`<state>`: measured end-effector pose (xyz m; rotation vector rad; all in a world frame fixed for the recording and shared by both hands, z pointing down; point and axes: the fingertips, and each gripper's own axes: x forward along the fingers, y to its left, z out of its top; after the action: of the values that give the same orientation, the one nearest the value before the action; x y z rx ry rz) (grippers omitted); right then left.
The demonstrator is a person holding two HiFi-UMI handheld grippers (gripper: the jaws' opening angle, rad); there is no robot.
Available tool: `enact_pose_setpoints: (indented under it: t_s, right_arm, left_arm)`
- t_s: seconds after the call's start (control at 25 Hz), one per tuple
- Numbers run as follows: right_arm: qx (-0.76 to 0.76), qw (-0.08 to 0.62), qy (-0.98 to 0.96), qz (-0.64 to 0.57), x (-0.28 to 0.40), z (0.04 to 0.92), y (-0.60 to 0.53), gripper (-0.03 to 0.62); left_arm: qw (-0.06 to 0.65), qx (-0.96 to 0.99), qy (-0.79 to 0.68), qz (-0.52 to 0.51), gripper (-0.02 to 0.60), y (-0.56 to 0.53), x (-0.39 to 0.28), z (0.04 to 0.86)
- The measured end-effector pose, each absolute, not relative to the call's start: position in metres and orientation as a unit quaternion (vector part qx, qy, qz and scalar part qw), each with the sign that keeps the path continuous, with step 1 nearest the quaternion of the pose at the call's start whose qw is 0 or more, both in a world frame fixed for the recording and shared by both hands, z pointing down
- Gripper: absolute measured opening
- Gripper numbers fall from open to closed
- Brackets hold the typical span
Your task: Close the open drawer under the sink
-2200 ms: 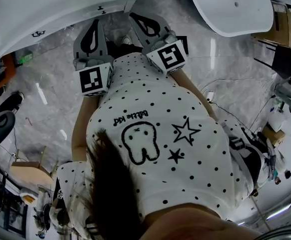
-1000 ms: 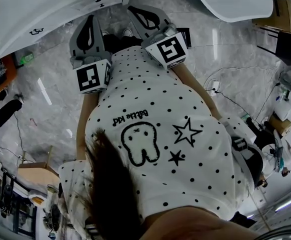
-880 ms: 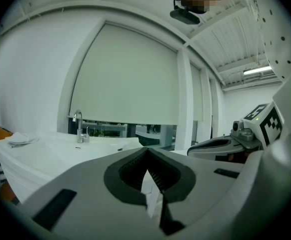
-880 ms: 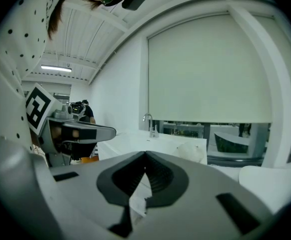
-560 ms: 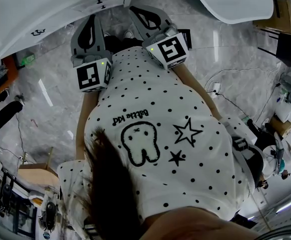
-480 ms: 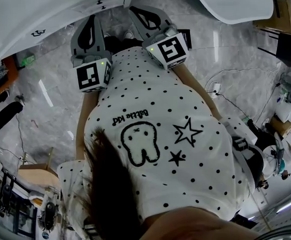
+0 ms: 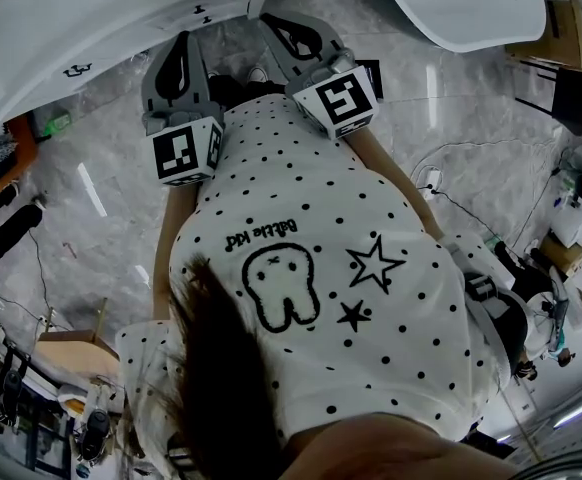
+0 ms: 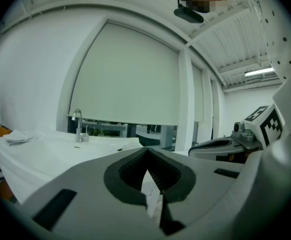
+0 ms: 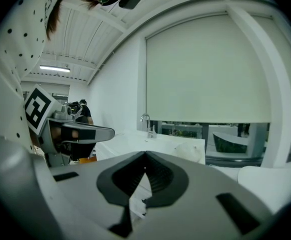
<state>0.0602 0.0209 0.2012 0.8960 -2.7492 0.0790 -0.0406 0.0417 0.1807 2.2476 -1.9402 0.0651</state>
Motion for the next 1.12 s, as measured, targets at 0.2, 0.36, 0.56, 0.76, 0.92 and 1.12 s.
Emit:
enact_pose_setpoints:
  t_s: [0.2, 0.36, 0.56, 0.76, 0.92, 1.12]
  right_arm:
    - [0.309, 0.124, -0.943, 0.028, 0.061, 0.2012, 0.02, 0.014]
    - [0.31, 0.123, -0.943, 0.027, 0.061, 0.2005, 0.0194, 0.014]
    - [0.309, 0.123, -0.943, 0.026, 0.0605, 0.1995, 0.0188, 0.014]
    - [0.312, 0.121, -0.942, 0.026, 0.0614, 0.1986, 0.0175, 0.014]
    - [0.314, 0.121, -0.941, 0.027, 0.0621, 0.1987, 0.0172, 0.014]
    - [0.315, 0.121, -0.941, 0.027, 0.063, 0.1997, 0.0173, 0.014]
  left_arm:
    - [0.087, 0.754, -0.65, 0.02, 0.003, 0.0406, -0.0401, 0.1807]
    - [0.087, 0.755, -0.65, 0.023, 0.003, 0.0401, -0.0404, 0.1813]
    - [0.09, 0.753, -0.652, 0.022, 0.003, 0.0397, -0.0424, 0.1815]
    - [0.093, 0.753, -0.651, 0.024, 0.004, 0.039, -0.0422, 0.1826]
    - [0.095, 0.753, -0.65, 0.024, 0.003, 0.0389, -0.0421, 0.1836]
    - [0.101, 0.754, -0.648, 0.03, 0.004, 0.0401, -0.0409, 0.1864]
